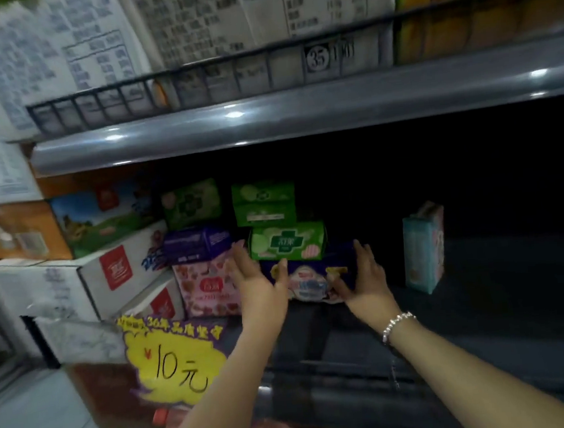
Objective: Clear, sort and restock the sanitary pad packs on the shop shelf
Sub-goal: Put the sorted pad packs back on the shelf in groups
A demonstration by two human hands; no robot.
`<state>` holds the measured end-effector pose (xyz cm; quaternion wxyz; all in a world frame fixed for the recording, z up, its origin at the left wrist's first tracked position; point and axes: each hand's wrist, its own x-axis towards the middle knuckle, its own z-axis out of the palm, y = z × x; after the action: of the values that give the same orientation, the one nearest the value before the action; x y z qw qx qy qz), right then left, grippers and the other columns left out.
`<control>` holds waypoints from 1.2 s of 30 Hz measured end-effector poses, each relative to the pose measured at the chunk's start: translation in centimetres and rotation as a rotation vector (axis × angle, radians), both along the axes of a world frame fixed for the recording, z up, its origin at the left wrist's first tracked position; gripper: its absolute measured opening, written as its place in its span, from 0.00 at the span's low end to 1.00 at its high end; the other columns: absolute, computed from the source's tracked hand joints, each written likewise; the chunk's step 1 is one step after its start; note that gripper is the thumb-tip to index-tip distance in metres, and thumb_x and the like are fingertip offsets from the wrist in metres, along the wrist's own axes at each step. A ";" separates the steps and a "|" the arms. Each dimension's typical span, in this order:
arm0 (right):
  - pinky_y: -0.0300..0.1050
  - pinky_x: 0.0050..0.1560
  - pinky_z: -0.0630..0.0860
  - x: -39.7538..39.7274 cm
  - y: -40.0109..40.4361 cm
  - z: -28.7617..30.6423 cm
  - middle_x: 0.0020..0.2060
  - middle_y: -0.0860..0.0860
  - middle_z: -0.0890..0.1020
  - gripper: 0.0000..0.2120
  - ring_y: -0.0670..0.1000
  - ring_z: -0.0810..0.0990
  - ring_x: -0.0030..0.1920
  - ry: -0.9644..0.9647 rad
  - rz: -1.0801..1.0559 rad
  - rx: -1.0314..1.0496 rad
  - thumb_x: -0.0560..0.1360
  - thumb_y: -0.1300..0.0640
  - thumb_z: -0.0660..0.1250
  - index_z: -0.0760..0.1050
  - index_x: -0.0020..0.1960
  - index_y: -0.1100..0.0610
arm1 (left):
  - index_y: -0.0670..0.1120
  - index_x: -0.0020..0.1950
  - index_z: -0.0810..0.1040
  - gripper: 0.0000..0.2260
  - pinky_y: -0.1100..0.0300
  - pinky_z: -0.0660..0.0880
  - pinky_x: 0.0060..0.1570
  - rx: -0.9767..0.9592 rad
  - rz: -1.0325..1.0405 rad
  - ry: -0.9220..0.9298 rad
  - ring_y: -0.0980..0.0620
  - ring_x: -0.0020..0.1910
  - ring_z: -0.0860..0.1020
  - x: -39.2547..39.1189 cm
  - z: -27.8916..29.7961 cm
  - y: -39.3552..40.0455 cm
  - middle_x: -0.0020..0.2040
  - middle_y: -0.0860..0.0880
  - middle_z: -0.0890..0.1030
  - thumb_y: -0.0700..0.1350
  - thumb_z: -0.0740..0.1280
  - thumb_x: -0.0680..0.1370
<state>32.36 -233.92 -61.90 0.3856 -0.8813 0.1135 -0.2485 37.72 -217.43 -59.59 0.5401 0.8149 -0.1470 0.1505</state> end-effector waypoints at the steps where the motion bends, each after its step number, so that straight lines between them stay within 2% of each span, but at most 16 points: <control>1: 0.47 0.74 0.53 1.0 -0.5 0.1 0.78 0.56 0.51 0.42 0.57 0.52 0.77 -0.004 -0.007 0.030 0.76 0.46 0.67 0.46 0.79 0.56 | 0.51 0.79 0.39 0.40 0.52 0.65 0.69 -0.049 0.001 0.022 0.45 0.77 0.54 0.7 0.6 -0.2 0.79 0.48 0.43 0.53 0.65 0.79; 4: 0.48 0.73 0.59 3.4 -1.7 0.1 0.75 0.57 0.62 0.41 0.57 0.60 0.75 -0.007 -0.001 0.121 0.75 0.46 0.69 0.51 0.78 0.59 | 0.52 0.79 0.41 0.43 0.51 0.58 0.72 -0.159 0.018 0.029 0.47 0.78 0.52 2.7 2.9 -0.9 0.80 0.48 0.47 0.57 0.67 0.75; 7: 0.48 0.68 0.68 4.9 -2.4 -0.9 0.67 0.58 0.72 0.39 0.56 0.70 0.69 0.021 0.027 0.242 0.71 0.44 0.72 0.59 0.75 0.56 | 0.54 0.79 0.42 0.44 0.50 0.55 0.73 -0.285 -0.042 0.095 0.47 0.77 0.54 3.8 5.3 -1.6 0.80 0.49 0.50 0.65 0.64 0.72; 11: 0.40 0.52 0.71 5.4 -3.2 -1.8 0.58 0.55 0.78 0.27 0.51 0.78 0.55 -0.001 0.034 0.284 0.69 0.49 0.76 0.67 0.63 0.47 | 0.51 0.79 0.45 0.52 0.46 0.51 0.75 -0.437 -0.062 0.215 0.45 0.77 0.56 5.1 7.9 -2.7 0.79 0.48 0.55 0.72 0.62 0.64; 14: 0.42 0.50 0.74 5.1 -3.3 -1.7 0.56 0.54 0.79 0.21 0.51 0.79 0.52 -0.042 0.021 0.271 0.67 0.51 0.78 0.70 0.53 0.46 | 0.52 0.79 0.51 0.55 0.42 0.57 0.73 -0.522 -0.071 0.297 0.43 0.74 0.63 5.9 8.7 -3.0 0.76 0.47 0.63 0.76 0.67 0.59; 17: 0.42 0.49 0.72 4.1 -3.0 -1.6 0.53 0.53 0.79 0.18 0.50 0.78 0.51 -0.116 -0.009 0.265 0.67 0.53 0.79 0.71 0.47 0.46 | 0.55 0.72 0.66 0.62 0.41 0.71 0.62 -0.522 -0.023 0.444 0.40 0.62 0.77 11.3 7.8 -3.4 0.67 0.46 0.76 0.83 0.65 0.43; 18: 0.41 0.48 0.71 3.7 -2.9 -1.5 0.53 0.53 0.79 0.17 0.49 0.77 0.51 -0.146 -0.026 0.265 0.67 0.54 0.79 0.71 0.47 0.47 | 0.55 0.70 0.69 0.61 0.41 0.73 0.59 -0.509 0.011 0.488 0.40 0.59 0.78 12.9 7.9 -3.6 0.65 0.46 0.77 0.83 0.65 0.41; 20: 0.38 0.45 0.67 2.7 -3.1 -1.0 0.51 0.52 0.78 0.17 0.48 0.76 0.49 -0.197 -0.068 0.253 0.66 0.54 0.79 0.72 0.47 0.50 | 0.52 0.65 0.73 0.50 0.48 0.76 0.50 -0.451 -0.004 0.576 0.42 0.57 0.79 10.0 10.2 -4.1 0.61 0.45 0.79 0.82 0.65 0.51; 22: 0.38 0.44 0.66 1.6 -3.4 -0.7 0.50 0.52 0.78 0.16 0.48 0.75 0.47 -0.222 -0.102 0.271 0.66 0.54 0.79 0.71 0.45 0.49 | 0.47 0.55 0.75 0.32 0.56 0.72 0.39 -0.477 -0.042 0.587 0.45 0.48 0.78 5.6 12.4 -4.4 0.51 0.45 0.79 0.73 0.66 0.67; 24: 0.39 0.44 0.67 0.2 -3.6 -0.6 0.49 0.51 0.77 0.16 0.47 0.75 0.45 -0.231 -0.121 0.299 0.67 0.54 0.78 0.71 0.43 0.48 | 0.46 0.51 0.72 0.21 0.53 0.72 0.42 -0.505 -0.047 0.631 0.45 0.47 0.76 4.2 12.8 -4.8 0.45 0.45 0.76 0.63 0.67 0.74; 26: 0.38 0.43 0.69 -1.5 -3.7 -0.4 0.47 0.51 0.77 0.15 0.46 0.76 0.44 -0.268 -0.145 0.306 0.67 0.55 0.78 0.71 0.42 0.48 | 0.45 0.54 0.72 0.17 0.49 0.75 0.45 -0.571 -0.113 0.653 0.43 0.51 0.75 3.2 12.8 -4.8 0.47 0.43 0.76 0.57 0.68 0.76; 28: 0.29 0.40 0.68 -3.2 -3.8 0.0 0.43 0.49 0.77 0.15 0.43 0.75 0.42 -0.319 -0.174 0.291 0.67 0.57 0.78 0.71 0.41 0.49 | 0.45 0.58 0.75 0.16 0.48 0.75 0.40 -0.640 -0.177 0.671 0.43 0.53 0.76 1.8 12.6 -4.6 0.54 0.43 0.78 0.53 0.69 0.76; 29: 0.27 0.39 0.68 -4.0 -3.8 0.3 0.41 0.47 0.76 0.15 0.42 0.74 0.41 -0.345 -0.193 0.271 0.67 0.59 0.78 0.71 0.41 0.51 | 0.45 0.57 0.76 0.14 0.48 0.76 0.39 -0.670 -0.204 0.675 0.43 0.52 0.77 1.0 12.4 -4.4 0.55 0.43 0.79 0.52 0.68 0.77; 31: 0.24 0.40 0.66 -5.7 -3.8 1.0 0.40 0.46 0.74 0.14 0.45 0.72 0.40 -0.383 -0.231 0.202 0.67 0.60 0.78 0.73 0.43 0.55 | 0.44 0.48 0.76 0.09 0.48 0.76 0.44 -0.706 -0.245 0.678 0.45 0.46 0.78 -1.1 11.9 -3.8 0.48 0.43 0.80 0.50 0.66 0.78; 33: 0.27 0.38 0.66 -7.5 -3.8 1.8 0.43 0.48 0.73 0.13 0.47 0.72 0.42 -0.370 -0.249 0.125 0.67 0.59 0.78 0.75 0.46 0.57 | 0.44 0.44 0.75 0.08 0.49 0.75 0.51 -0.748 -0.256 0.693 0.47 0.42 0.77 -3.2 11.3 -3.2 0.43 0.44 0.79 0.48 0.64 0.79; 36: 0.35 0.37 0.67 -10.5 -3.9 2.9 0.46 0.48 0.71 0.15 0.47 0.72 0.42 -0.332 -0.267 0.080 0.69 0.56 0.77 0.75 0.49 0.58 | 0.46 0.48 0.77 0.06 0.50 0.75 0.53 -0.801 -0.289 0.717 0.47 0.46 0.78 -5.6 9.7 -1.6 0.48 0.45 0.80 0.48 0.65 0.78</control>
<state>21.87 -237.84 -59.02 0.3972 -0.7895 0.1740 -0.4343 32.07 -219.00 -49.86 0.8391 0.5175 0.0043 -0.1677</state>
